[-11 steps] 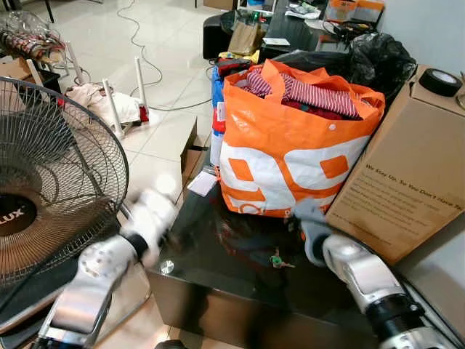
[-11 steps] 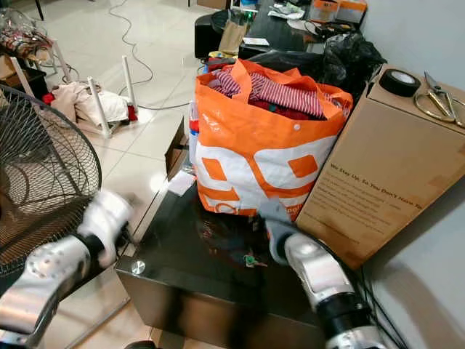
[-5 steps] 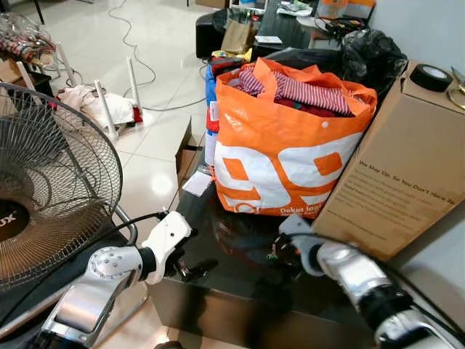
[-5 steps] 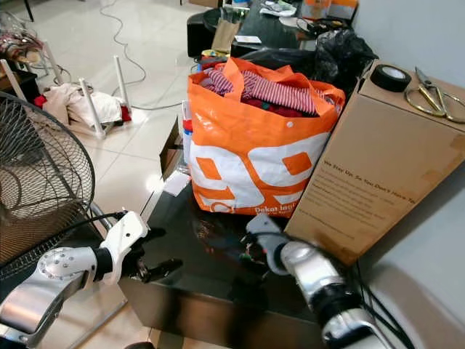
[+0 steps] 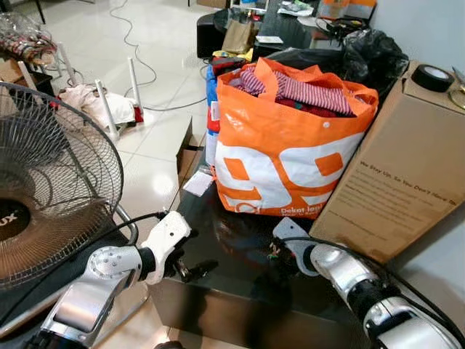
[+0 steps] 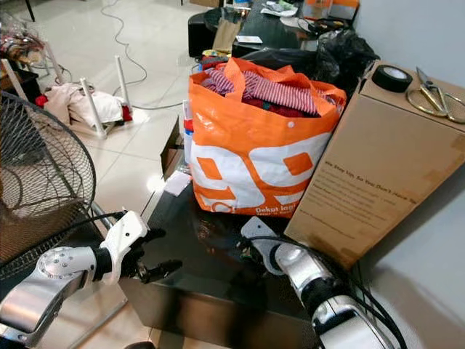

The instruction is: Hang keys on a hook

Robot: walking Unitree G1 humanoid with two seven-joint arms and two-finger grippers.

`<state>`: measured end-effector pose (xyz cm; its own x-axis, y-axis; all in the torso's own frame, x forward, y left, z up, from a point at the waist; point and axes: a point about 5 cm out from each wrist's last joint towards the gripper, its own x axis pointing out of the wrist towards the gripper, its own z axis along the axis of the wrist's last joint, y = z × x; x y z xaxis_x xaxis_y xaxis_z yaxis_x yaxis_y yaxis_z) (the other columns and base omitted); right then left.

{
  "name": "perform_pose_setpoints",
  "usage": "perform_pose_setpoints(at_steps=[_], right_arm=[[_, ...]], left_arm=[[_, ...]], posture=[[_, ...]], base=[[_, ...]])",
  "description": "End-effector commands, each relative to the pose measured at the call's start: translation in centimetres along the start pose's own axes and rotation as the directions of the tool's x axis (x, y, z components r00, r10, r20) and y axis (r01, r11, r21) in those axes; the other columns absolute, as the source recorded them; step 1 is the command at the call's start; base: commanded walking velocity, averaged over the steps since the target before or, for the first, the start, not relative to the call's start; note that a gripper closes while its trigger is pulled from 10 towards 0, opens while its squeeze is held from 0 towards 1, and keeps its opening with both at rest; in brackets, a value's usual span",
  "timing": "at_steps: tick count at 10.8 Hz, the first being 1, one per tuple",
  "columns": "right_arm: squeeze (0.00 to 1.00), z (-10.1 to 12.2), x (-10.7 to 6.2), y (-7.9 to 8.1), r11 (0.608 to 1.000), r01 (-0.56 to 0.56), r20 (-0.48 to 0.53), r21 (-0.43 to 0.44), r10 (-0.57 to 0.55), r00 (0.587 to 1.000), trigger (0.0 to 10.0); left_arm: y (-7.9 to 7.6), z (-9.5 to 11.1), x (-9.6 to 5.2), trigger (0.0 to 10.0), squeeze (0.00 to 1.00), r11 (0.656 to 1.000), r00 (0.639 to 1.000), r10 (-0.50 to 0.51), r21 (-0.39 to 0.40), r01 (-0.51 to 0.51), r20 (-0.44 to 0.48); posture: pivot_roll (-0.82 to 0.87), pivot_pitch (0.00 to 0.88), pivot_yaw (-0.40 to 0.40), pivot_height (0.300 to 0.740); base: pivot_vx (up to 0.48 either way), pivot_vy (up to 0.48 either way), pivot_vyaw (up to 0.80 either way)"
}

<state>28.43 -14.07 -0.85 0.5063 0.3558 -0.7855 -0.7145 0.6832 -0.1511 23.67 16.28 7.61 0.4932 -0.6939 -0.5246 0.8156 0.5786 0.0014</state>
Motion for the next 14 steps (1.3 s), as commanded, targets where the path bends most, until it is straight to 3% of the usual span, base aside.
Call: perform_pose_setpoints(at_steps=[1,6,14], right_arm=[[0.0,0.1,0.0,-0.4,1.0,0.016,-0.003,-0.021,-0.016,1.0,0.0],[0.0,-0.9,0.7,0.9,0.998,-0.018,-0.035,-0.065,0.016,0.999,0.0],[0.0,-1.2,1.1,1.7,0.999,0.01,-0.028,-0.048,-0.011,1.0,0.0]], left_arm=[[0.2,0.5,-0.1,10.0,0.47,1.0,1.0,-0.001,0.008,0.001,0.011],[0.1,0.5,-0.2,10.0,0.48,1.0,1.0,-0.011,0.005,0.011,0.003],[0.0,0.3,-1.1,10.0,0.48,1.0,1.0,-0.016,0.006,0.016,-0.023]], posture=[[0.04,0.0,-0.098,0.74],[0.04,0.0,-0.096,0.74],[0.05,0.0,-0.078,0.74]], base=[[0.0,0.0,0.0],[0.0,0.0,0.0],[0.0,0.0,0.0]])
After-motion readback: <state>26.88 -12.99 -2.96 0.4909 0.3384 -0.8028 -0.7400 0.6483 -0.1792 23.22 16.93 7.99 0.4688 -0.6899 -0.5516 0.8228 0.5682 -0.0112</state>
